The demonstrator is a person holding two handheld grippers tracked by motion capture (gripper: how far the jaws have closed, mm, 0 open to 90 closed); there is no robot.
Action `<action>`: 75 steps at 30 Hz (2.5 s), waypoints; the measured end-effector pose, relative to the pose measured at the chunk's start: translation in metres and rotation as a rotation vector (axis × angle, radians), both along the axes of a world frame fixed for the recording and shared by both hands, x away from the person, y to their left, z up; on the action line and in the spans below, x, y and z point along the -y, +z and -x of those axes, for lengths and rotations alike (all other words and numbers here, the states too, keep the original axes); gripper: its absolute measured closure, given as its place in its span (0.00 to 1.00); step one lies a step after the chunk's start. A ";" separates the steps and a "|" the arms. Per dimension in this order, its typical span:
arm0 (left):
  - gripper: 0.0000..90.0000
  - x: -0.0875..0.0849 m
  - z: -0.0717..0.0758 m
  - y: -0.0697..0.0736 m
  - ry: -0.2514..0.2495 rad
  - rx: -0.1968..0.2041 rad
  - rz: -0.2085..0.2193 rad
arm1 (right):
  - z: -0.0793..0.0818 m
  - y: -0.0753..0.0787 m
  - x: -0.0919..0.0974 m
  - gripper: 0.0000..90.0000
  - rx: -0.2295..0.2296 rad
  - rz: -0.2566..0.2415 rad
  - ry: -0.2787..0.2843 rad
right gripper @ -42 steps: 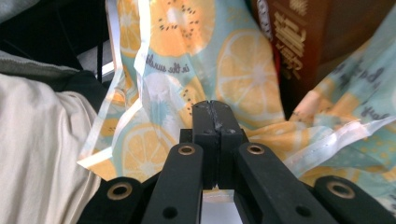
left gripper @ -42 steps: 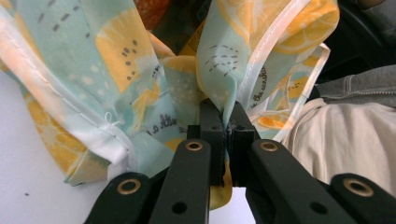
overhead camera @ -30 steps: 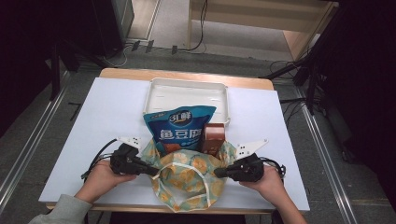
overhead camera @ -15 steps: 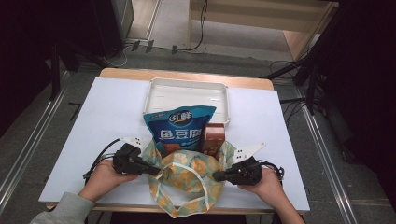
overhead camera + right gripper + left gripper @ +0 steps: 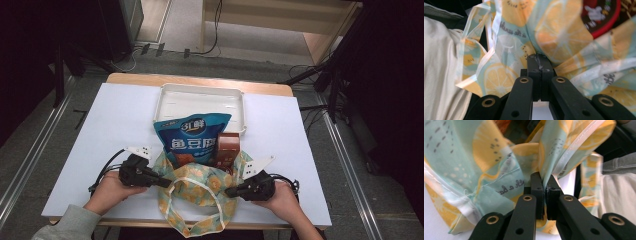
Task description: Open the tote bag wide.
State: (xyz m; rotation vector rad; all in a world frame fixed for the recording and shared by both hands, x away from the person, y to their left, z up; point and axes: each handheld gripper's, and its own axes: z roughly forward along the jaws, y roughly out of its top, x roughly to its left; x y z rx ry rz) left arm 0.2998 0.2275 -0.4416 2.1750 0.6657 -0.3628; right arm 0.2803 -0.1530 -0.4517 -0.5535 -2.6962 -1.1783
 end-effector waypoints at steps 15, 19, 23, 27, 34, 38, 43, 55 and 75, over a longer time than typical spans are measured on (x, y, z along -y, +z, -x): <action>0.80 -0.008 0.003 0.009 0.001 0.006 -0.017 | 0.001 0.005 0.009 0.89 -0.035 -0.042 0.001; 0.63 -0.012 0.006 0.017 0.006 0.012 -0.010 | 0.004 0.017 0.018 0.82 -0.011 -0.072 -0.006; 0.57 -0.016 0.010 0.030 0.002 0.038 -0.010 | 0.007 0.028 0.022 0.77 0.014 -0.094 -0.010; 0.51 -0.021 0.014 0.041 -0.002 0.059 0.023 | 0.006 0.039 0.028 0.75 0.036 -0.119 -0.035; 0.43 -0.020 0.010 0.050 -0.006 0.065 0.017 | 0.001 0.048 0.032 0.70 0.058 -0.125 -0.090; 0.42 -0.012 0.004 0.055 -0.007 0.059 -0.001 | -0.006 0.050 0.031 0.66 0.072 -0.127 -0.105; 0.41 0.003 -0.007 0.059 -0.016 0.049 -0.009 | -0.014 0.050 0.027 0.62 0.071 -0.127 -0.114; 0.44 0.021 -0.022 0.045 -0.005 -0.006 -0.016 | -0.028 0.043 0.016 0.44 0.065 -0.097 -0.109; 0.91 0.025 -0.010 0.042 -0.024 0.038 -0.050 | -0.024 0.034 0.010 0.74 0.039 -0.043 -0.086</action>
